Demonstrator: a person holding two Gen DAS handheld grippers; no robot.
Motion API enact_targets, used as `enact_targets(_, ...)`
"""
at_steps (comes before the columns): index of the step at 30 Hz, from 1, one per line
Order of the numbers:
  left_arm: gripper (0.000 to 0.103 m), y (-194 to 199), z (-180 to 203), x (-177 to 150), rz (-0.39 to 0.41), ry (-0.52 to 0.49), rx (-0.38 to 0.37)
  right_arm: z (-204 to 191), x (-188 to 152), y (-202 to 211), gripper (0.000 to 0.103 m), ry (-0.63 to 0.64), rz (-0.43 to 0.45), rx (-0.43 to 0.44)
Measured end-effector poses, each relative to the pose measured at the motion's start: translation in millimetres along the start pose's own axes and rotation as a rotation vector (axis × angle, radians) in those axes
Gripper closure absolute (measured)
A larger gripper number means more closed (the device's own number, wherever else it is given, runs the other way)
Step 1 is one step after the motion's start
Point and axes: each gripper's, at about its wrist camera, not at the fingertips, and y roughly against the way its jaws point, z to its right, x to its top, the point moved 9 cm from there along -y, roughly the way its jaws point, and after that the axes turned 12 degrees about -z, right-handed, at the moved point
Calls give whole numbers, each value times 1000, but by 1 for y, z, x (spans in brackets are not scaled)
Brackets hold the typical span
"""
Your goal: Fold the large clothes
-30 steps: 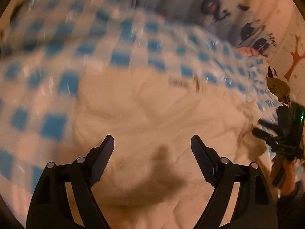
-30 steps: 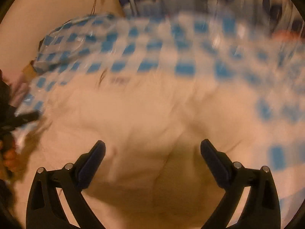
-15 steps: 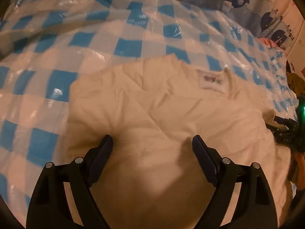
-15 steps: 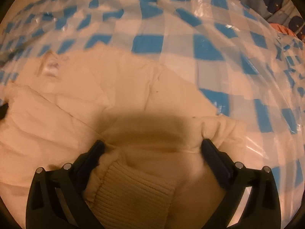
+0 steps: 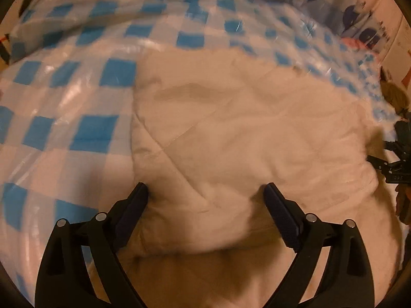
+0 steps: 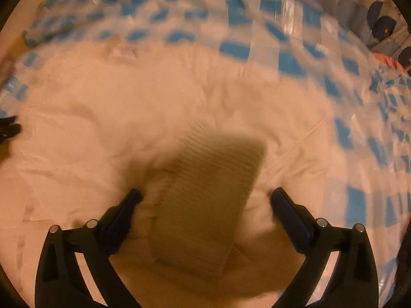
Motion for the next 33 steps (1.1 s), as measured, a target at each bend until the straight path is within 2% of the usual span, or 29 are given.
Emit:
enact_targets(1, 15, 12, 3, -1, 27, -16, -3, 3, 0, 12, 6, -6, 33, -3)
enact_targets(2, 15, 23, 3, 0, 56, -35, 27, 9, -2, 25, 6, -18, 65, -14)
enact_targets(4, 15, 26, -1, 1, 72, -42, 54, 24, -7, 22, 6, -53, 63, -28)
enact_targets(6, 15, 6, -13, 1, 25, -3, 55, 36, -13, -11, 5, -81, -15, -24)
enact_targets(7, 15, -13, -19, -3, -20, 13, 47, 38, -20, -38, 5, -99, -67, 31)
enact_targets(9, 13, -36, -24, -6, -61, 47, 1, 42, -22, -45, 5, -144, -67, 103)
enact_targets(10, 13, -34, -25, -5, -54, 62, -8, 42, -19, -35, 5, -146, -76, 100)
enact_targets(13, 13, 0, -13, 7, 34, 20, -11, 44, -2, 17, 6, -132, 71, 82)
enact_targets(14, 13, 12, -8, 16, 73, -4, 17, 48, 6, 27, 6, -132, 98, 66)
enact_targets(17, 13, 28, -1, 47, 158, -34, 82, 66, 41, 28, 6, -159, 106, 37)
enact_targets(19, 13, 18, -1, 59, 150, -23, 91, 73, 54, 2, 6, -178, 57, 11)
enact_targets(21, 13, -14, -6, 64, 95, -5, 119, 76, 45, -62, 5, -179, -103, -9)
enact_targets(23, 10, -50, -13, 50, 14, -1, 138, 75, 45, -76, 5, -186, -99, -8)
enact_targets(24, 9, -58, -15, 47, 5, 6, 137, 75, 45, -74, 5, -190, -117, -15)
enact_targets(26, 9, -47, -14, 46, 14, 16, 155, 74, 43, -63, 5, -178, -135, -23)
enact_targets(29, 9, -19, -8, 30, 35, -22, 172, 71, 27, -16, 5, -188, -58, 65)
enact_targets(31, 9, 10, -5, 9, 59, -64, 189, 63, -4, 25, 5, -180, -8, 153)
enact_targets(33, 9, 45, -11, -26, 72, -68, 165, 53, -42, 53, 5, -164, -4, 203)
